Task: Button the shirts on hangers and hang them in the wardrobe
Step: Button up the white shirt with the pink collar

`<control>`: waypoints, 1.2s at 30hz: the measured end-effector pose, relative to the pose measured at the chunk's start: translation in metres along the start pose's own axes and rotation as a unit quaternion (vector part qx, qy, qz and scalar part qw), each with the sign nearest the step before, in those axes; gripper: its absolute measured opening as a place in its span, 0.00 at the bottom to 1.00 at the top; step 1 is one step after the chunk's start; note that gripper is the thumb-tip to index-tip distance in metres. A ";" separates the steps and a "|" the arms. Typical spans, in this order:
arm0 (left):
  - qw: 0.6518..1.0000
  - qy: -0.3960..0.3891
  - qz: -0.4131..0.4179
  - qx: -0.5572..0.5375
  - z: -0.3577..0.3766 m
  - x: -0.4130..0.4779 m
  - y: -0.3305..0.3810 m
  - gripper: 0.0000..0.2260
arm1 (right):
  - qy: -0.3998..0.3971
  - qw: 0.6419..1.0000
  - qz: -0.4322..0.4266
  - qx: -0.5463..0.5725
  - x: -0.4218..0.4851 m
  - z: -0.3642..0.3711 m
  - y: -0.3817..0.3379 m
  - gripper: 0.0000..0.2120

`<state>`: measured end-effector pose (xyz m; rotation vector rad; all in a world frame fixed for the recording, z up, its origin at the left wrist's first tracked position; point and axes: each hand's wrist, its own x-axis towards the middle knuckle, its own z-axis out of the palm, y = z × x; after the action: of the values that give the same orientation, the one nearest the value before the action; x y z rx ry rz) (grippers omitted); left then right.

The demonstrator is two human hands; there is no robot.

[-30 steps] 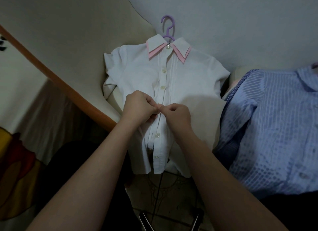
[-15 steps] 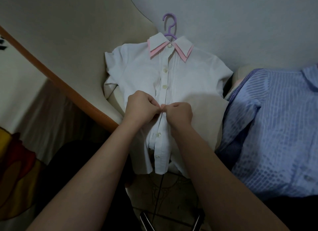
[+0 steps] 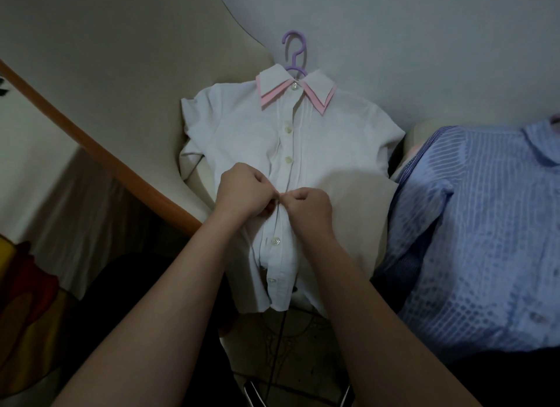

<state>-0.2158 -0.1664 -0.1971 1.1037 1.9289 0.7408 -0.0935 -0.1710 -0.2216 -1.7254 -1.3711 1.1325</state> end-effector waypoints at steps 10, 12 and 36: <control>1.000 0.003 0.012 0.012 -0.003 -0.007 0.002 0.05 | -0.049 0.998 0.026 0.000 0.005 -0.009 -0.004 0.11; 1.000 -0.006 0.019 0.014 -0.002 -0.005 0.000 0.06 | -0.034 0.999 0.024 -0.018 0.004 -0.006 -0.004 0.09; 0.995 -0.058 0.053 0.058 -0.003 -0.007 -0.005 0.04 | -0.077 0.997 -0.014 0.023 0.005 -0.018 0.009 0.07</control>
<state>-0.2185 -0.1750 -0.1972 1.2991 1.8463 0.6133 -0.0731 -0.1679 -0.2227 -1.6092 -1.4462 1.2941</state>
